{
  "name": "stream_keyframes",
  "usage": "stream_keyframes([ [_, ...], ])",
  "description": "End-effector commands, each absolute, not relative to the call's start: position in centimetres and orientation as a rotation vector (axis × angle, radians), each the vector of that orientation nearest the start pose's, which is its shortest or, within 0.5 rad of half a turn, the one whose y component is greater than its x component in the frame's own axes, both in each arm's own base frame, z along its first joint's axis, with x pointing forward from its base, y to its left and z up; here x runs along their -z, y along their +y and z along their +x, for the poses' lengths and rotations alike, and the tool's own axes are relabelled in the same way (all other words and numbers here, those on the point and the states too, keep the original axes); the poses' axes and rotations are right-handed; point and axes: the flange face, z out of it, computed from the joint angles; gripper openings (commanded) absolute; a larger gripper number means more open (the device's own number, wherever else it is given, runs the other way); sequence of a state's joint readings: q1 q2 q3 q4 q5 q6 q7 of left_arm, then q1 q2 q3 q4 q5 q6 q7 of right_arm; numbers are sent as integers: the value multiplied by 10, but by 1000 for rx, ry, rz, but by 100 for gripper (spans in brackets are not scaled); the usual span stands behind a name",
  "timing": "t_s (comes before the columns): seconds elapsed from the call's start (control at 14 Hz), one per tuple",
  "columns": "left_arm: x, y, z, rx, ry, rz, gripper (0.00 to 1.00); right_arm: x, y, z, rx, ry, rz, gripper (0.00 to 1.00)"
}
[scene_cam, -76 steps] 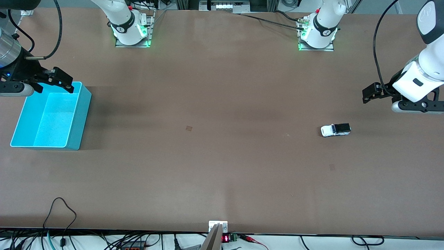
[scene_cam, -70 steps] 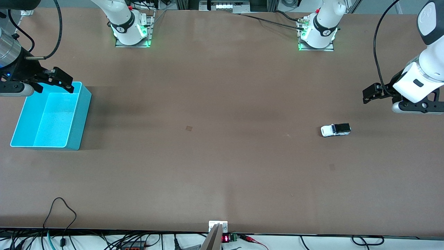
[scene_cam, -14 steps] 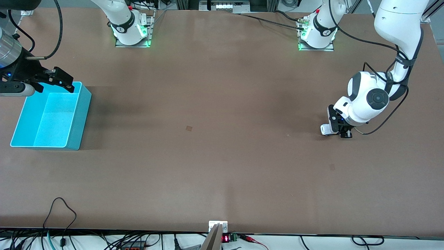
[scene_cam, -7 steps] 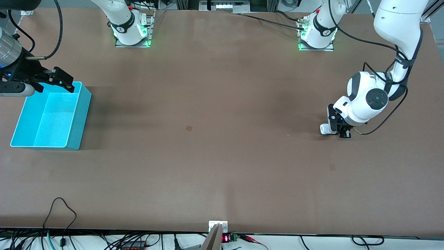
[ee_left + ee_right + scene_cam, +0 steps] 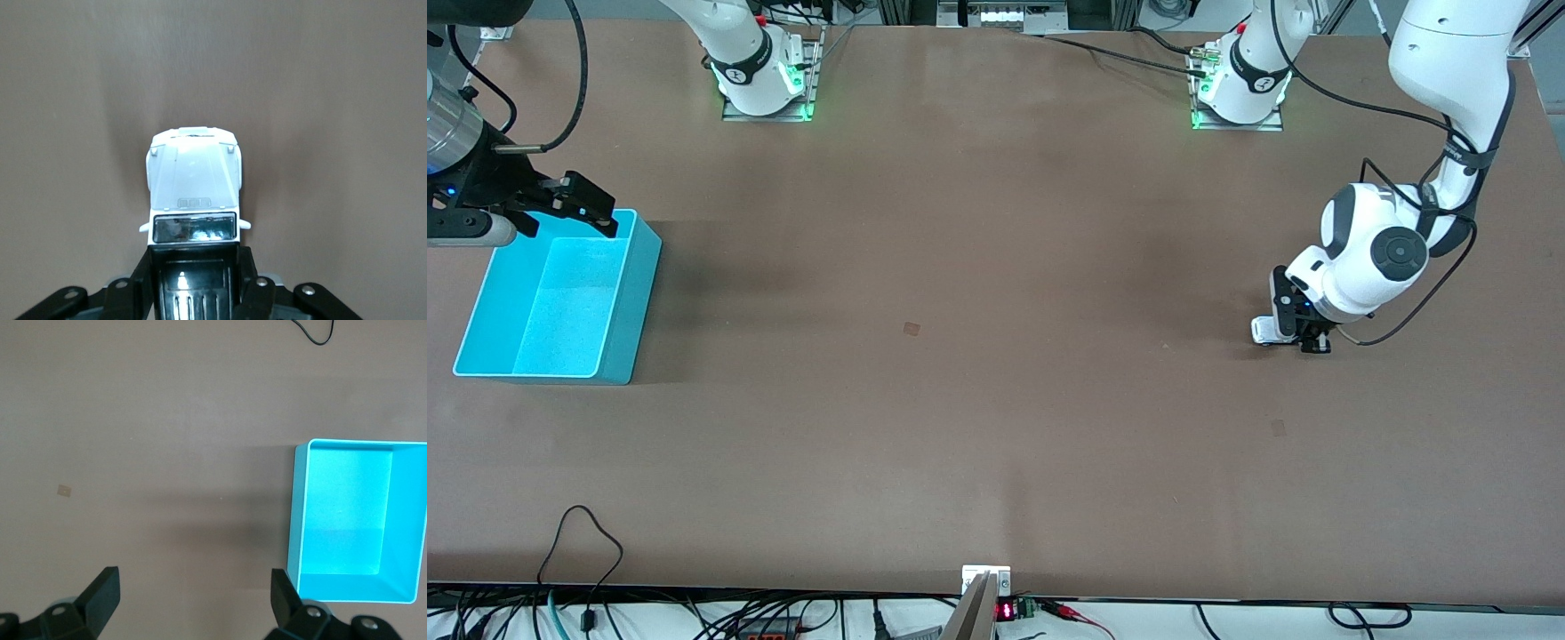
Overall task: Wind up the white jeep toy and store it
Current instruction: 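Drag the jeep backward along the table with the left gripper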
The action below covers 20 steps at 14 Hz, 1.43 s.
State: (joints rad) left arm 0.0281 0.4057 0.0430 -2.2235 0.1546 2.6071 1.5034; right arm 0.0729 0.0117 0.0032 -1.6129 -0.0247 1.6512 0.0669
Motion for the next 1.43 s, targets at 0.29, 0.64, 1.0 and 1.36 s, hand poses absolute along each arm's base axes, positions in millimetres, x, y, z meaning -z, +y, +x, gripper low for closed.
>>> stream_keyframes([
  [0.29,-142,144,536,-195,2263,-2183,21,-608,40,558,42,-20,-3167,100],
  [0.64,-140,186,531,-187,2276,-2172,21,-608,41,558,42,-22,-3167,100],
  [1.0,-142,194,533,-182,2271,-2167,21,-608,41,558,42,-22,-3167,100],
  [1.36,-143,203,531,-180,2260,-2176,22,-608,41,558,42,-22,-3167,100],
])
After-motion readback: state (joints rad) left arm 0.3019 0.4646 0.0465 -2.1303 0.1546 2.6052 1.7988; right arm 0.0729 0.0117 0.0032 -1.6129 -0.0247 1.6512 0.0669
